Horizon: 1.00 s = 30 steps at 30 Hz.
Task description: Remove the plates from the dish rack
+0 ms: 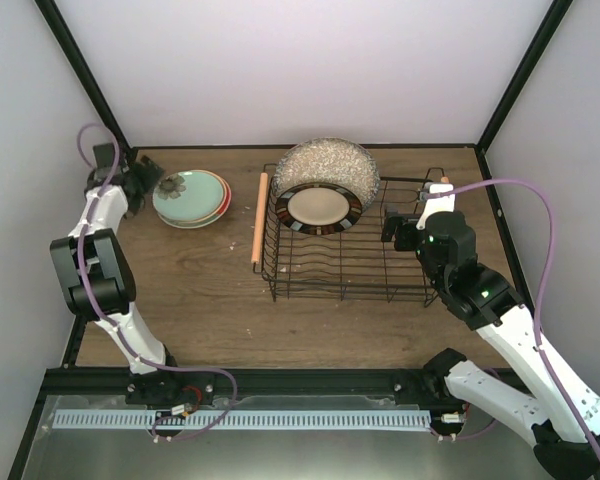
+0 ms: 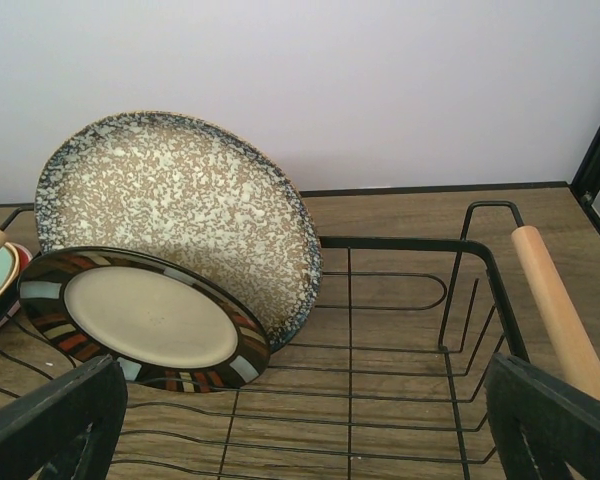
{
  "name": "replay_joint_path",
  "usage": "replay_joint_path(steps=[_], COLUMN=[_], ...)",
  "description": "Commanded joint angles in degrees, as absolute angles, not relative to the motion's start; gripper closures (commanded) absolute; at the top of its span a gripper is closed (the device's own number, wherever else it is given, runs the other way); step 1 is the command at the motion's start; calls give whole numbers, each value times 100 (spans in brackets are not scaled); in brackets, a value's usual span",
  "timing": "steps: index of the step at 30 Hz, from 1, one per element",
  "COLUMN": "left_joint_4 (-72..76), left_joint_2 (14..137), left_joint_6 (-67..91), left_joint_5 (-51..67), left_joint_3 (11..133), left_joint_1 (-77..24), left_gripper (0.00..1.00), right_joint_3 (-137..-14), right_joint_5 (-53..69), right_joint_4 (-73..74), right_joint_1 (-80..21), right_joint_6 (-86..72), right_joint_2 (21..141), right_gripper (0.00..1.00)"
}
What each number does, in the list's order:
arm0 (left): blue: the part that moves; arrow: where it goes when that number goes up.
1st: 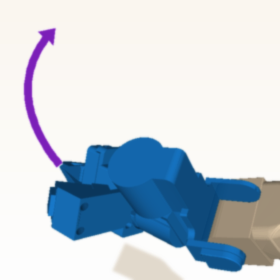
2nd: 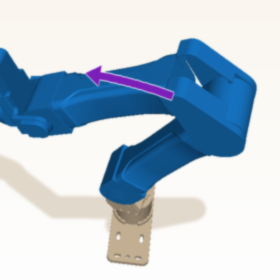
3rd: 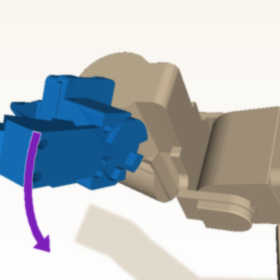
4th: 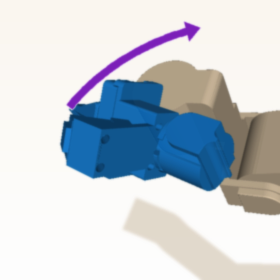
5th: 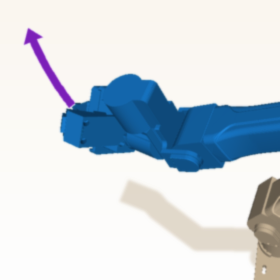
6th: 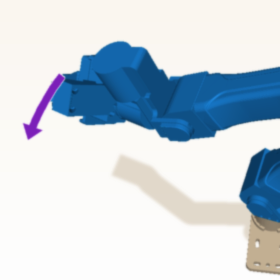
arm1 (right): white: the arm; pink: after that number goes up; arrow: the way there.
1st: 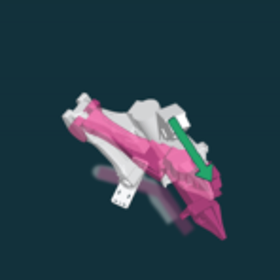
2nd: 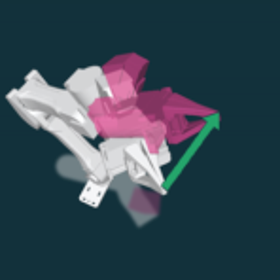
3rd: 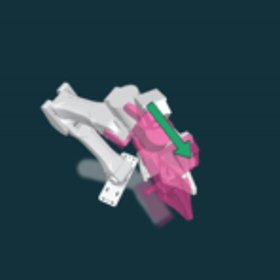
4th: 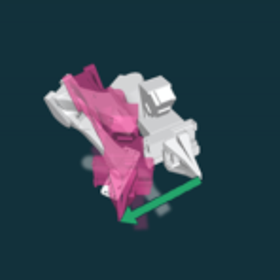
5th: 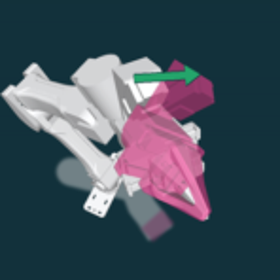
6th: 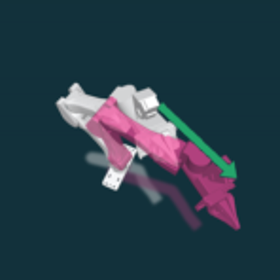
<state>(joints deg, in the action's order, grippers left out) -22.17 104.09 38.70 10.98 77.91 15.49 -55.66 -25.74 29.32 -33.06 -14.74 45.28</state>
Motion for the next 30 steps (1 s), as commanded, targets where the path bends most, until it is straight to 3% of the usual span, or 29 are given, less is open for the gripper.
replay_joint_path(steps=[1, 4, 7, 12, 19, 30], left_joint_4=[-1522, -681, 94, -1232, -3023, -3293], left_joint_2=[10095, 9977, 9891, 9820, 9688, 10004], left_joint_6=[3110, 2601, 1712, -1132, -4600, -6266], left_joint_5=[868, 1462, 3061, 4575, 4225, 3436], left_joint_3=[9095, 9497, 9694, 10035, 9716, 9474], left_joint_1=[1478, 1255, 772, -564, -1688, -2327], left_gripper=[0, 0, 0, 0, 19, 52], right_joint_3=[-5671, -5637, -5614, -5631, -5686, -5708], right_joint_5=[-2611, -2562, -2525, -2489, -2577, -2625], right_joint_4=[2915, 2827, 2735, 2670, 2826, 2929], right_joint_1=[-3263, -3263, -3260, -3266, -3261, -3261], right_joint_6=[-1587, -1574, -1565, -1539, -1538, -1528], right_joint_2=[4469, 4497, 4557, 4612, 4484, 4503], right_gripper=[0, 0, 0, 0, 0, 0])
